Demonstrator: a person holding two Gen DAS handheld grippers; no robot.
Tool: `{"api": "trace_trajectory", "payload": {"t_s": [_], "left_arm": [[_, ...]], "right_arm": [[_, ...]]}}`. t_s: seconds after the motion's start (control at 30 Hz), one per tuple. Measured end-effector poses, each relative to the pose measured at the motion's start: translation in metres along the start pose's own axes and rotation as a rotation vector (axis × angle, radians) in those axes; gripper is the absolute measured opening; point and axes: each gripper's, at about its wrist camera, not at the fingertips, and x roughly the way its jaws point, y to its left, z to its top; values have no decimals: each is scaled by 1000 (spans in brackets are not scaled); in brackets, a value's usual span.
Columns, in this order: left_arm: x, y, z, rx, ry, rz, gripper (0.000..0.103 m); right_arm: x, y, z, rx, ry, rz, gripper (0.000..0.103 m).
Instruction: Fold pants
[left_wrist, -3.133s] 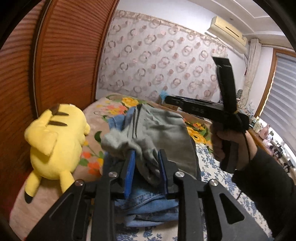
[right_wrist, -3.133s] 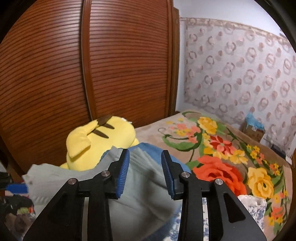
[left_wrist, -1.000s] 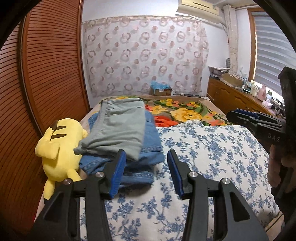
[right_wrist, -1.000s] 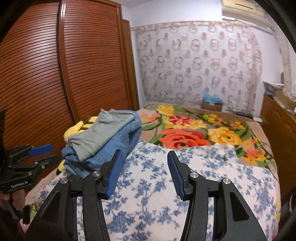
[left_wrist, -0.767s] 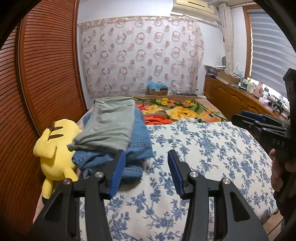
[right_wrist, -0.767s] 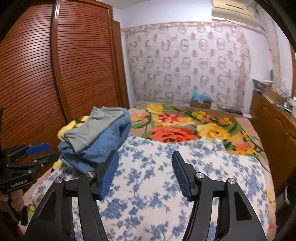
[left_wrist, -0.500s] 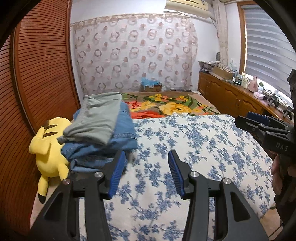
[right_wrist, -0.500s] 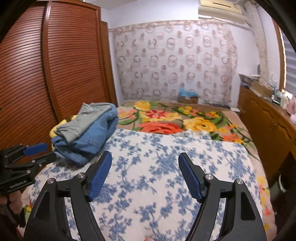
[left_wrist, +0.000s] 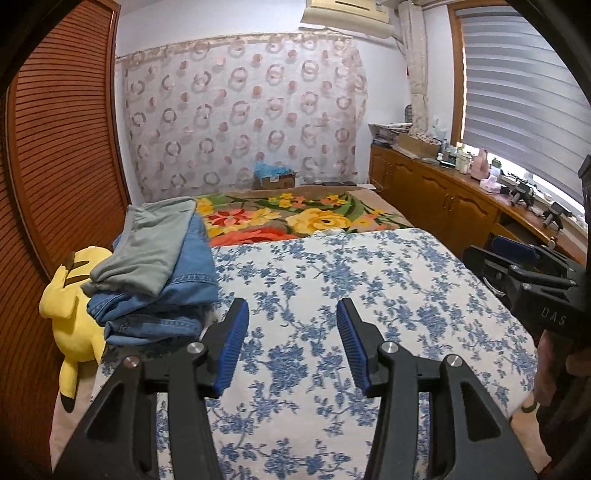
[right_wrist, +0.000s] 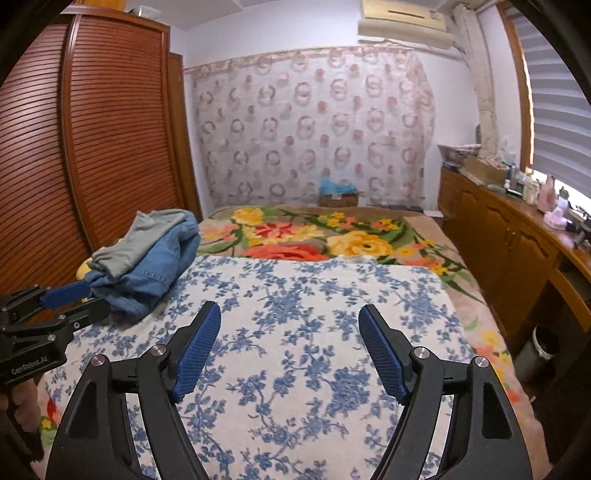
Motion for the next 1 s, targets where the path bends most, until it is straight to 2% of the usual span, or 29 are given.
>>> {"api": "trace_trajectory", "payload": {"t_s": [0.37,1.0], "left_arm": [[-28,-15,17,11,-66,-16,50],[-73,3,11,-18,-150,10,52]], "right_arm": [[-36,-8,6,16,-63,-24,79],[-69,11,9,9,-157,-25,79]]}}
